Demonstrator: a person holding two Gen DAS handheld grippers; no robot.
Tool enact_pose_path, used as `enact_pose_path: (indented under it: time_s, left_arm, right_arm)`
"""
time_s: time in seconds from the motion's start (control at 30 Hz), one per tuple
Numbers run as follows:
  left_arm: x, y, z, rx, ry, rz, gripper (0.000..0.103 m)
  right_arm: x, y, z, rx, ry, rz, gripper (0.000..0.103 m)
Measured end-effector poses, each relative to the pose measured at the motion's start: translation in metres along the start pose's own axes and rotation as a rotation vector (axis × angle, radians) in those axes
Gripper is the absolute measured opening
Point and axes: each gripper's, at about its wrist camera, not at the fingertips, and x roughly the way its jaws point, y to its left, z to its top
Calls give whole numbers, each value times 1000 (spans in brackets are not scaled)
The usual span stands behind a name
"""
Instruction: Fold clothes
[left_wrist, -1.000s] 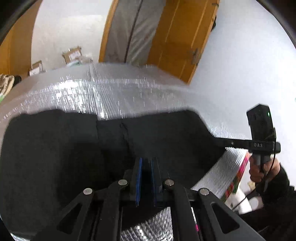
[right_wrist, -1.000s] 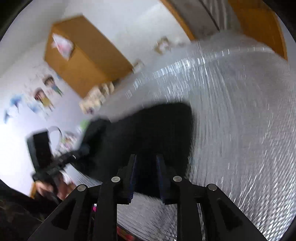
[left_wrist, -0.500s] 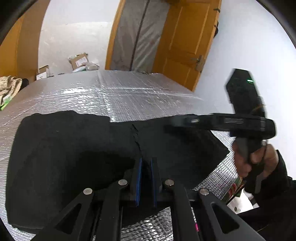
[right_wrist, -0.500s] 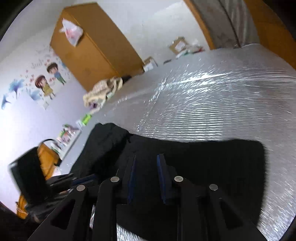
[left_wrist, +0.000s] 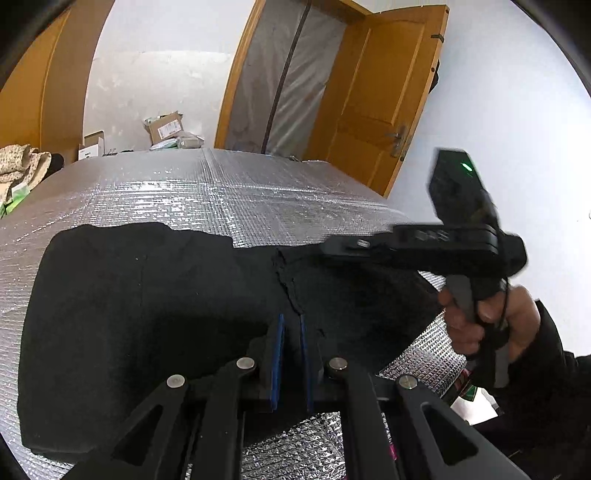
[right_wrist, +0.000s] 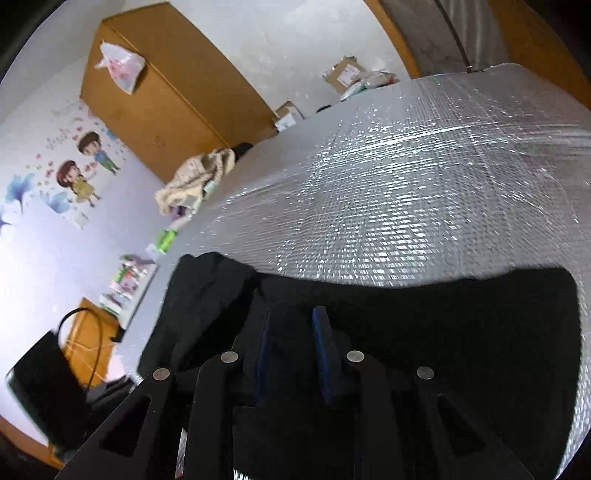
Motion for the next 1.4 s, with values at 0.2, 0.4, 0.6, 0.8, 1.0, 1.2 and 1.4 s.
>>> enact_pose_path:
  time_s: [0.2, 0.4, 0.6, 0.8, 1.0, 1.2, 1.4]
  left_arm:
    - [-17, 1, 7, -1, -69, 8, 9]
    - [-20, 14, 17, -41, -108, 20, 9]
    - [15, 24, 0, -70, 34, 34, 9]
    - [18, 29, -3, -101, 31, 9, 9]
    - [20, 28, -4, -94, 26, 14, 9]
    - [23, 27, -4, -95, 25, 10, 9]
    - [22, 30, -5, -98, 22, 4, 9]
  right_arm:
    - [-63, -24, -21, 37, -137, -19, 27]
    - [-114, -78, -29, 160, -238, -158, 47]
    - [-102, -110, -36, 239, -146, -133, 49]
    - [-96, -110, -34, 225, -105, -119, 49]
    - [-99, -106, -39, 202, -16, -70, 50]
    - [-93, -107, -34, 224, 7, -53, 49]
    - [-86, -107, -28, 230, -17, -55, 49]
